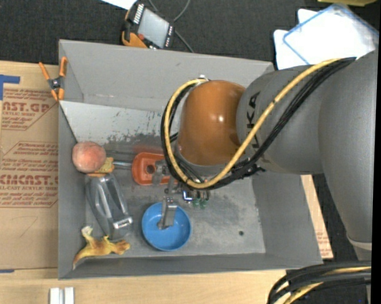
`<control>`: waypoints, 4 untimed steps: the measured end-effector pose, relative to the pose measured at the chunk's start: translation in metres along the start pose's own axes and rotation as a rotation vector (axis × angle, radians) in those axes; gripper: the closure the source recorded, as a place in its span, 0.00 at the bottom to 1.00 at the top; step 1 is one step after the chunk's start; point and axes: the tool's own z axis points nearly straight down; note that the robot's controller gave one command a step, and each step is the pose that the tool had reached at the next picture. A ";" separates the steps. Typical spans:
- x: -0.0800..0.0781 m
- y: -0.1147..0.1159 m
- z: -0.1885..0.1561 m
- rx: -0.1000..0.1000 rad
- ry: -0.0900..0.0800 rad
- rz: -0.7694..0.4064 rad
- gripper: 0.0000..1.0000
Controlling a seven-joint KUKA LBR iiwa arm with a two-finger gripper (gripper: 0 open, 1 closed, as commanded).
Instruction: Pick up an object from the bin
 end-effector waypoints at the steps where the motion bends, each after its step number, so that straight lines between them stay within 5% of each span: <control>1: 0.000 0.000 0.000 0.000 0.000 0.000 0.00; 2: 0.008 0.000 0.017 -0.002 -0.007 0.022 0.00; 3: 0.007 -0.006 0.079 -0.001 -0.010 -0.227 0.00; 4: 0.010 -0.001 0.089 -0.001 -0.003 -0.161 0.00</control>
Offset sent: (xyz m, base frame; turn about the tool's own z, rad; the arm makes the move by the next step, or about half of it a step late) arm -0.0252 -0.0015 -0.0478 0.0559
